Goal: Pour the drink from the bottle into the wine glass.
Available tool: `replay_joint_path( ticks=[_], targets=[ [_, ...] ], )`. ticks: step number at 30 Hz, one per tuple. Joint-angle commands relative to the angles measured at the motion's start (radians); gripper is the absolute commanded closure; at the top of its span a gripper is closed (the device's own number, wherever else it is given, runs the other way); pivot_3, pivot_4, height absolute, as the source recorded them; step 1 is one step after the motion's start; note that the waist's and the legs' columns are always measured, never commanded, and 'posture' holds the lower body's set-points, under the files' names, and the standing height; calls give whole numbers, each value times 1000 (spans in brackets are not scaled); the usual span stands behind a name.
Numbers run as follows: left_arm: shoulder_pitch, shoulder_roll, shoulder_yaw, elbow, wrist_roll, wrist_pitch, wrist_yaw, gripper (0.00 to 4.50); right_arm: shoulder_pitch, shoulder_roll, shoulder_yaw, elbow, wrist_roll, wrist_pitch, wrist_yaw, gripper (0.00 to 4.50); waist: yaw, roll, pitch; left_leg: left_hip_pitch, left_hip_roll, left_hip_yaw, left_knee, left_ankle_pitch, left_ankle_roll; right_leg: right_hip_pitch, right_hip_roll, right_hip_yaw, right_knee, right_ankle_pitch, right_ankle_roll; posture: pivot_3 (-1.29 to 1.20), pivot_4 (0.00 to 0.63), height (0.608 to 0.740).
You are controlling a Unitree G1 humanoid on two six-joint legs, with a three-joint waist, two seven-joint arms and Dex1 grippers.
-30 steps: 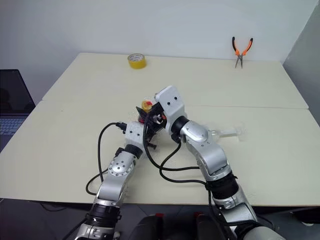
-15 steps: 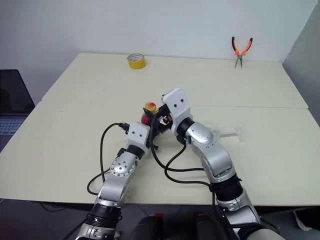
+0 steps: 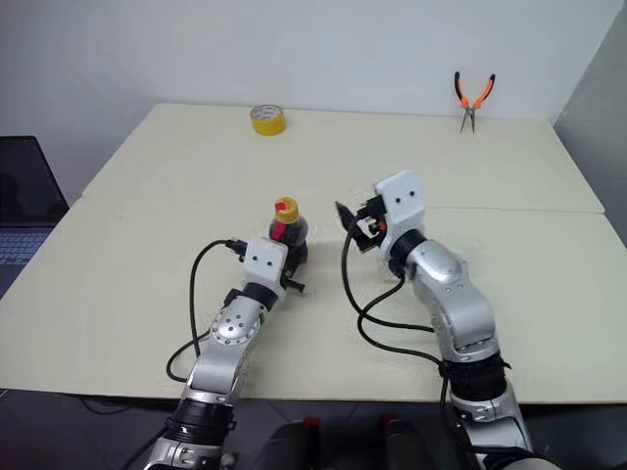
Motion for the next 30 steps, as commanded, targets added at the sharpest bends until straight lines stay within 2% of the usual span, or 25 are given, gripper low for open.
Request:
replay_joint_path(
  ticks=[1, 6, 10, 17, 30],
  targets=[
    [-16, -5, -4, -48, -5, -23, 2, 3520, 0, 5, 37, -62, 26, 16, 31, 456, -2, 0, 0, 0, 0, 0, 0, 0, 0, 0, 0, 0, 0, 0, 0, 0, 150, 740],
    [-16, -4, -4, -48, -4, -23, -1, 3520, -19, 16, 113, -91, 43, 41, 78, 456, -2, 0, 0, 0, 0, 0, 0, 0, 0, 0, 0, 0, 0, 0, 0, 0, 150, 740],
    [-18, -2, -7, -48, -4, -20, -3, 3520, -69, 69, 148, -65, 42, 31, 65, 456, -1, 0, 0, 0, 0, 0, 0, 0, 0, 0, 0, 0, 0, 0, 0, 0, 150, 740],
    [-18, 2, -8, -48, -6, -19, -6, 3520, -122, 122, 157, 14, 8, -8, 34, 456, -1, 0, 0, 0, 0, -1, 0, 0, 0, 0, 0, 0, 0, 0, 0, 0, 150, 740],
    [-17, 0, -10, -47, -6, -21, -5, 3520, -104, 93, 134, 31, -30, -21, 36, 456, -1, 0, 0, 0, 0, 0, 0, 0, 0, 0, 0, 0, 0, 0, 0, 0, 150, 740]
  ],
)
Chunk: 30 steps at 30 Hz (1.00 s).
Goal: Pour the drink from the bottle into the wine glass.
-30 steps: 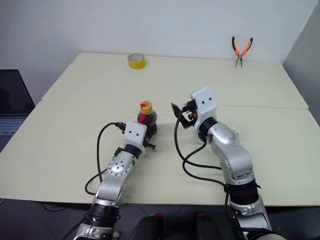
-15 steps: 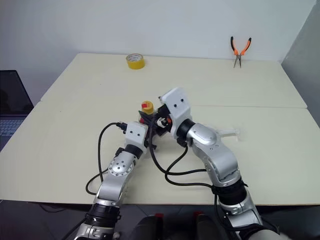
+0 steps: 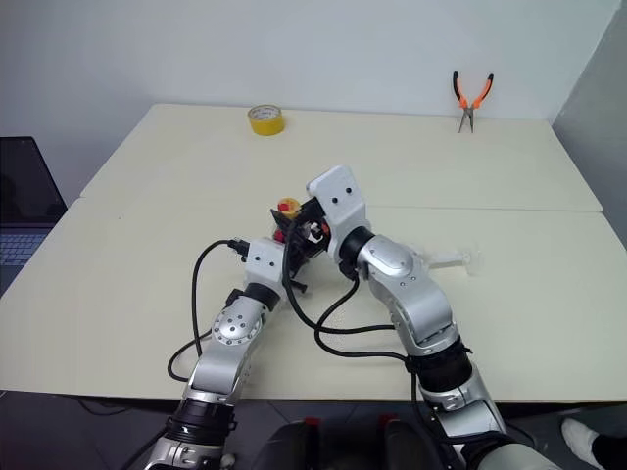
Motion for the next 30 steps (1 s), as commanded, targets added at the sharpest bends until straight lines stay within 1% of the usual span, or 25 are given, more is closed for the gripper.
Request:
replay_joint_path(
  ticks=[1, 12, 18, 24, 28, 30],
  targets=[
    [-18, -2, 1, -45, -6, -22, -1, 3520, 9, -11, -25, -37, -4, -14, -6, 456, 0, 0, 0, 0, 0, 0, 0, 0, 0, 0, 0, 0, 0, 0, 0, 0, 150, 740],
    [-19, 1, 0, -43, -8, -25, 0, 3522, 67, -67, -68, -94, 5, 19, -6, 456, 1, 0, 0, 0, 0, 0, 0, 0, 0, 0, 0, 0, 0, 0, 0, 0, 150, 740],
    [-19, 2, 1, -42, -8, -26, -1, 3523, 71, -63, -103, -117, 28, 35, -14, 456, 0, 0, 0, 0, 0, 0, 0, 0, 0, 0, 0, 0, 0, 0, 0, 0, 150, 740],
    [-21, 2, 3, -39, -7, -27, -1, 3524, 85, -98, -105, -151, 47, 64, 6, 456, 0, 0, 0, 0, 0, 0, 0, 0, 0, 0, 0, 0, 0, 0, 0, 0, 150, 740],
    [-21, 1, 2, -39, -7, -27, -1, 3524, 80, -113, -94, -193, 94, 106, 46, 456, 1, 0, 0, 0, 0, 0, 0, 0, 0, 0, 0, 0, 0, 0, 0, 0, 150, 740],
    [-22, 1, 2, -38, -7, -27, -2, 3524, 70, -97, -91, -210, 127, 132, 53, 456, -1, 0, 0, 0, 0, 0, 0, 0, 0, 0, 0, 0, 0, 0, 0, 0, 150, 740]
  ],
)
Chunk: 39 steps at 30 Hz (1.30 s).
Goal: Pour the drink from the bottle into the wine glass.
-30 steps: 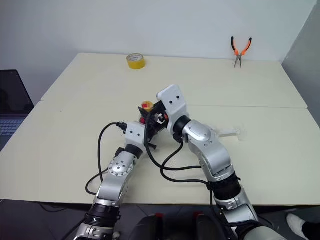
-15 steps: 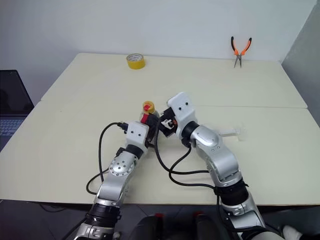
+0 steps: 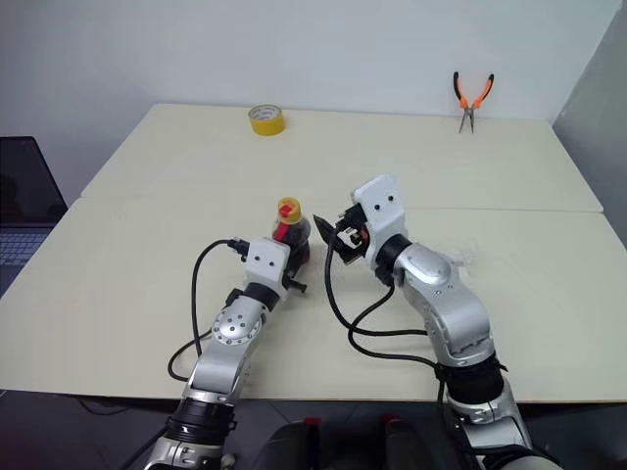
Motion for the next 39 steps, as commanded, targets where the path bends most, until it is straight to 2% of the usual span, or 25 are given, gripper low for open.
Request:
replay_joint_path(
  ticks=[1, 13, 30, 39],
  targets=[
    [-21, 0, 3, -38, -7, -26, -2, 3524, -28, 28, -1, -78, 64, 31, 19, 456, -1, 0, 0, 0, 0, 0, 0, 0, 0, 0, 0, 0, 0, 0, 0, 0, 150, 740],
    [-26, 0, 1, -34, -6, -26, -4, 3524, -104, 155, 100, 68, -16, -35, -66, 456, -1, 0, 0, 0, 0, 0, 0, 0, 0, 0, 0, 0, 0, 0, 0, 0, 150, 740],
    [-28, -1, 0, -31, -5, -27, -1, 3524, -105, 201, 56, 123, -29, -93, -85, 456, -1, 0, 0, 0, 0, 0, 0, 0, 0, 0, 0, 0, 0, 0, 0, 0, 150, 740],
    [-29, 0, 1, -28, -5, -28, -3, 3524, -90, 183, 50, 124, -58, -102, -99, 456, 0, 0, 0, 0, 0, 0, 0, 0, 0, 0, 0, 0, 0, 0, 0, 0, 150, 740]
  ],
)
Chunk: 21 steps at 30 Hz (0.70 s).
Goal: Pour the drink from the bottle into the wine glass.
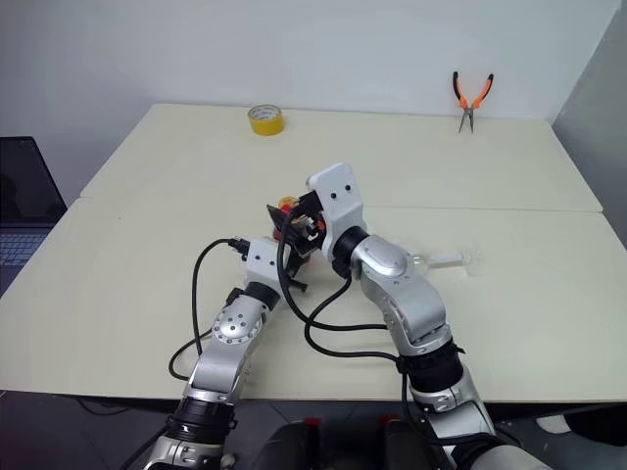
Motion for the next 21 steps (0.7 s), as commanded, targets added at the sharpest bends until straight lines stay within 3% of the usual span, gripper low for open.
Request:
replay_joint_path(
  ticks=[1, 21],
  targets=[
    [-24, 0, 2, -29, -5, -28, -2, 3524, 7, -13, -8, -28, -13, -21, -9, 456, 0, 0, 0, 0, 0, 0, 0, 0, 0, 0, 0, 0, 0, 0, 0, 0, 150, 740],
    [-21, 4, 0, -32, -8, -27, 0, 3545, 77, -84, -51, -144, 14, 36, -12, 456, 0, 0, 0, 0, 0, 0, 0, 0, 0, 0, 0, 0, 0, 0, 0, 0, 150, 740]
  ],
)
